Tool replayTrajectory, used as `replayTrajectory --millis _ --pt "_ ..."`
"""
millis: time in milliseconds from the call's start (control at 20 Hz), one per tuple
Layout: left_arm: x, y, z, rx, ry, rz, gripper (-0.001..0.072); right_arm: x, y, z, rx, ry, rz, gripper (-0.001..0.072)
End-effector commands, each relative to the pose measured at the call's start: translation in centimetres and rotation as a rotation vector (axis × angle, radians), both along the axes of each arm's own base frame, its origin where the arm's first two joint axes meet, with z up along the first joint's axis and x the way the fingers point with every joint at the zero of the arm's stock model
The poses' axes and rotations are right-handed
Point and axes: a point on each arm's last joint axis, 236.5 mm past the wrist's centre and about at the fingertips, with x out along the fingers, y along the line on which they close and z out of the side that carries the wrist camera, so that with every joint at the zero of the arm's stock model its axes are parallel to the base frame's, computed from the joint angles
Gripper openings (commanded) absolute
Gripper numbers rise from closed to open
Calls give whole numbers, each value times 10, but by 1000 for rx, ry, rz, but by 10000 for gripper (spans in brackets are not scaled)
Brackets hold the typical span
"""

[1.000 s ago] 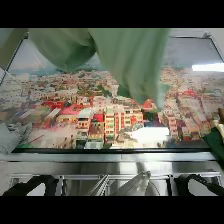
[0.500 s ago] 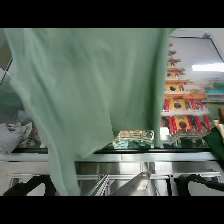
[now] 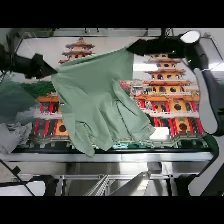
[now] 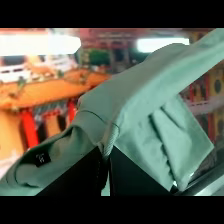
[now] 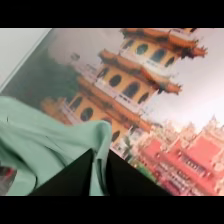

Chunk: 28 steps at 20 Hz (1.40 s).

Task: Fold the shirts.

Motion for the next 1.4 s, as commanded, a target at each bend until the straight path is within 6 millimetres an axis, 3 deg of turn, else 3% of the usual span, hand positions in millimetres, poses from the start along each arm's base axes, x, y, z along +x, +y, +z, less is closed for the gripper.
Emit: replayTrajectory --millis 0,50,100,150,350,450,550,750,900,1050,1200,1250,1300,1350 --pt "-10 44 -78 -48 195 95 34 -5 -12 -44 -4 129 31 426" --pt "-14 50 -86 -64 227 100 264 -7 -29 -40 5 166 23 425" --pt "-17 54 -89 -76 246 101 543 -12 -51 -38 7 208 22 406" --pt "-18 57 -89 -89 253 106 715 -23 -77 -37 2 264 33 338" --pt "-35 71 -86 -103 297 102 717 -86 -163 -44 55 564 79 343" --pt "-59 72 -93 -85 379 56 717 -104 -194 -50 103 633 8 342" --pt "-89 60 -102 -122 476 17 717 -125 -214 -57 141 653 -71 342" --pt "-138 30 -146 -162 606 57 717 -170 -235 -101 134 734 -291 342" --pt "-164 4 -169 -165 671 18 716 -210 -225 -132 98 814 -366 342" --pt "-171 -18 -191 -110 669 2 715 -236 -214 -147 96 848 -422 342" --pt "-166 -30 -204 -55 631 -6 693 -259 -203 -147 92 849 -427 342" --pt "-164 -33 -206 -46 620 -9 506 -266 -200 -146 88 846 -426 342" --pt "-163 -34 -205 -43 617 -18 125 -274 -197 -147 73 845 -425 342" --pt "-161 -35 -203 -43 609 -24 18 -284 -196 -150 49 862 -428 342"
